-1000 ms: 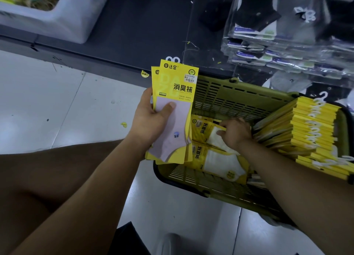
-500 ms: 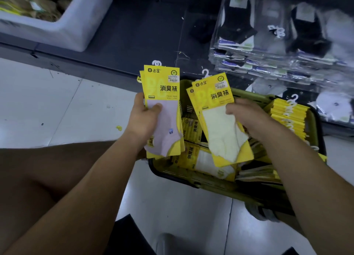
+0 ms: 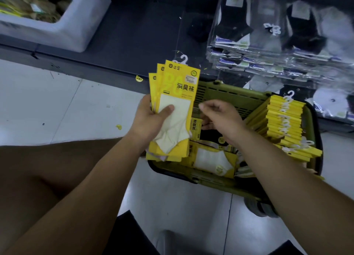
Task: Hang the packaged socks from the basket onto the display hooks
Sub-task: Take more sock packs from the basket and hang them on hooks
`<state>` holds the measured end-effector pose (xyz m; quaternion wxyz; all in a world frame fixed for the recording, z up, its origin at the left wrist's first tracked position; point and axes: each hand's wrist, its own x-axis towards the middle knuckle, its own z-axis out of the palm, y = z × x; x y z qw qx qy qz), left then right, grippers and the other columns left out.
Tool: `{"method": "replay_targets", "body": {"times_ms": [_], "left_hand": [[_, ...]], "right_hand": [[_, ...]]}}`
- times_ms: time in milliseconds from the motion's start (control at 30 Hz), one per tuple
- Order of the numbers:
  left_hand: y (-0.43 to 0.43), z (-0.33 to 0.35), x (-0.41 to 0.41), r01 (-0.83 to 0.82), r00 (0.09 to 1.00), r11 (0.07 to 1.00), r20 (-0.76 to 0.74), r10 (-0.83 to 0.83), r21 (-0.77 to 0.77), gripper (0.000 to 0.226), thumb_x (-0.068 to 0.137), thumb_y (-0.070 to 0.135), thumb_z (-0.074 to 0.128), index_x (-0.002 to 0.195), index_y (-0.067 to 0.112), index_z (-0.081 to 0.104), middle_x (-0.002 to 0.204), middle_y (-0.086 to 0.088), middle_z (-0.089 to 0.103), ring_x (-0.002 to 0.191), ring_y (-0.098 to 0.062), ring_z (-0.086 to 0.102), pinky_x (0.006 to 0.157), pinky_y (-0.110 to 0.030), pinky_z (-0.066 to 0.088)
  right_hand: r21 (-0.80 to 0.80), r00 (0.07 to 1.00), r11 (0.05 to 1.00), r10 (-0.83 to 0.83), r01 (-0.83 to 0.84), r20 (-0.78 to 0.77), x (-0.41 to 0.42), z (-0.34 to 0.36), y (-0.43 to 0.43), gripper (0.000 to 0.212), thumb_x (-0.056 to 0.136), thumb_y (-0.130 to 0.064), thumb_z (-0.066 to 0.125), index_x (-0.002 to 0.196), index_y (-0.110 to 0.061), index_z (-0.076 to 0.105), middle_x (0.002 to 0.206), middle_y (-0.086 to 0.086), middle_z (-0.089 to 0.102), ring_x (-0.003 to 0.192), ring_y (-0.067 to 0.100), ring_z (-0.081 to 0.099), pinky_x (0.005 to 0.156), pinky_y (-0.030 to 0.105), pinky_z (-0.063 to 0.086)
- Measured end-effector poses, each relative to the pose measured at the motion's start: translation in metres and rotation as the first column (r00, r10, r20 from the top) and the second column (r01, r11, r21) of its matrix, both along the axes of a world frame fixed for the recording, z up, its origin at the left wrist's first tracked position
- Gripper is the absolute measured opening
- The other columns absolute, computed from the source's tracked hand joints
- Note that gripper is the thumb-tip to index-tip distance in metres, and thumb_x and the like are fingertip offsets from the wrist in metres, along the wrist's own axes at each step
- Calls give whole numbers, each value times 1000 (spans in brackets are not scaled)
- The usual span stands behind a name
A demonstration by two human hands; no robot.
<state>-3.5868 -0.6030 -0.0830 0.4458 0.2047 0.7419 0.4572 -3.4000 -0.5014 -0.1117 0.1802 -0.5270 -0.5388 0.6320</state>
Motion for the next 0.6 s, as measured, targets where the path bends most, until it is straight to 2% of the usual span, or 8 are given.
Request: {"method": "replay_targets", "body": {"times_ms": [33,100,167,233,267,333,400,600], "left_hand": [[0,-1,-7,-30,999,1000,9,30,1,37,97,23,78,129,22,58,123,-2,74,112,-28,74,95,-52,62],[-1,-3,-20,-65,998,998,-8,65,4,40,96,25,80,130,22,59,120,-1,76,106,-25,77,94,-55,63],[-1,-6,-28,-67,997,998,-47,68,15,39,95,26,81,127,24,60,115,2,78,101,-20,79,92,-53,64],[-2,-10,-28,-47,998,998,-43,49,39,39,95,27,81,127,23,60,118,-3,78,105,-26,78,91,-57,64],[-3,-12,-27,-34,999,998,-33,35,47,40,94,27,81,128,23,60,120,-5,78,107,-29,77,92,-58,63],[-4,-14,-25,-19,1000,998,-21,20,57,41,92,30,82,127,25,60,122,-7,77,109,-31,77,92,-60,62],[-4,-15,-24,-23,1000,998,10,22,66,44,87,35,82,125,27,60,122,-8,77,109,-33,77,91,-62,62],[-2,-19,-25,-29,998,997,58,25,73,49,86,37,82,128,25,59,122,-9,77,109,-37,76,92,-64,61]], "right_hand": [[44,994,999,21,-26,103,6,-11,1,5,94,-25,68,94,-22,71,89,2,71,67,11,67,61,27,58],[95,927,972,172,-214,333,20,-42,0,8,97,-21,63,94,-21,71,93,1,71,78,16,67,70,33,55],[-8,797,913,359,-407,486,31,-77,-8,19,100,-19,58,114,-14,70,116,6,68,103,24,64,82,33,47],[-120,691,861,473,-494,546,38,-105,-18,35,102,-20,55,135,-8,58,142,10,55,128,30,52,99,37,45],[-141,669,848,496,-512,553,39,-114,-23,40,102,-21,55,140,-8,54,148,11,50,135,30,47,107,39,42],[-160,653,830,525,-534,545,41,-126,-30,47,101,-23,57,146,-11,48,154,10,43,141,30,40,114,41,36],[-166,616,810,544,-562,569,42,-133,-34,52,100,-24,59,149,-17,44,157,10,39,143,31,38,113,37,36],[-10,579,799,444,-602,684,42,-133,-38,48,94,-28,68,140,-21,57,142,10,58,128,33,54,97,35,48]]}}
